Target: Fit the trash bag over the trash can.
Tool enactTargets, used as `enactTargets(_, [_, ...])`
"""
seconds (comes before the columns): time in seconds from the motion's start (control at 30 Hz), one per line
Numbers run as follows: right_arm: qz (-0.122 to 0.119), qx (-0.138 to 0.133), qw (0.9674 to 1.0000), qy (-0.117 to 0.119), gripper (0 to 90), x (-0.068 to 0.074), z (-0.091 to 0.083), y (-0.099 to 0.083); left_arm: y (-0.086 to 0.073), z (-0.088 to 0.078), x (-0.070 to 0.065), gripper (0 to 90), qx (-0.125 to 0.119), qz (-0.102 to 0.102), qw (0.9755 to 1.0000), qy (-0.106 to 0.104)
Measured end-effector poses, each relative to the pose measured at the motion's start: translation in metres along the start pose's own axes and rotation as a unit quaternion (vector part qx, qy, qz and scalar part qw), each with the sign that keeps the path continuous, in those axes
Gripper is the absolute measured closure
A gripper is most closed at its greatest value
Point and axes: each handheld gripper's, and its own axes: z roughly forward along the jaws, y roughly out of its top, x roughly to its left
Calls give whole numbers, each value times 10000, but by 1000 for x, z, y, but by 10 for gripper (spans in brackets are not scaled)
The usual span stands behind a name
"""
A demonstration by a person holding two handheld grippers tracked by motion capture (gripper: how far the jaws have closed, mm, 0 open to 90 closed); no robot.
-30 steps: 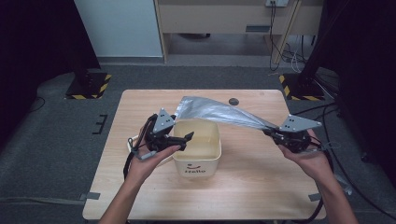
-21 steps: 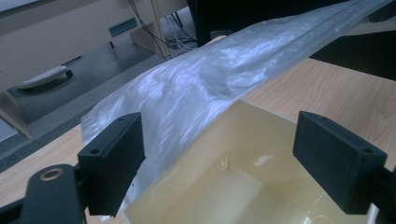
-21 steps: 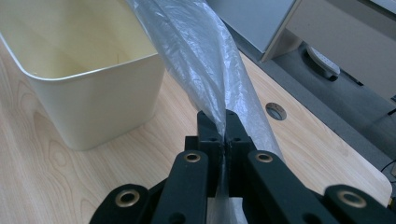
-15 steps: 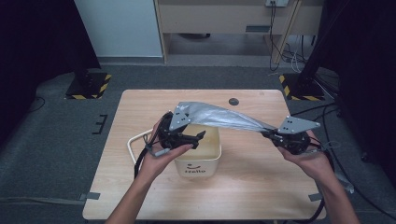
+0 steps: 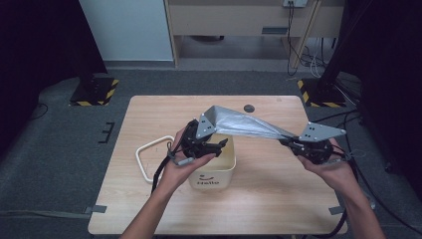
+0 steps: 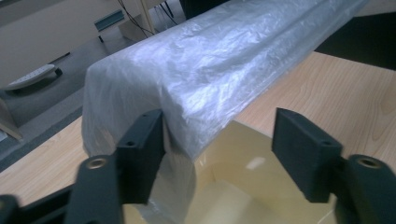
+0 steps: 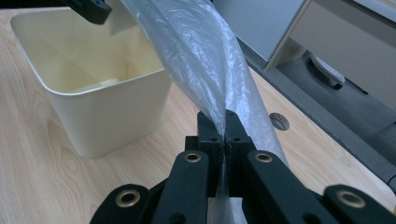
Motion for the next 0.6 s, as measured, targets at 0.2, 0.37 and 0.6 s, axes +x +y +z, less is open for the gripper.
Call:
enactTargets(0.2, [-16,-10,10000,38,893,1,0,1,-1,-1,0,523,77,8,9996,263])
enactTargets(0.37, [-40,-26,10000,76,893,2,2,2,-4,-6,3,728,40,-52,9993,358])
enactTargets(0.6, [-38,-84,9999,105,893,5,3,7,-12,-12,0,874,154,-6,9998,152])
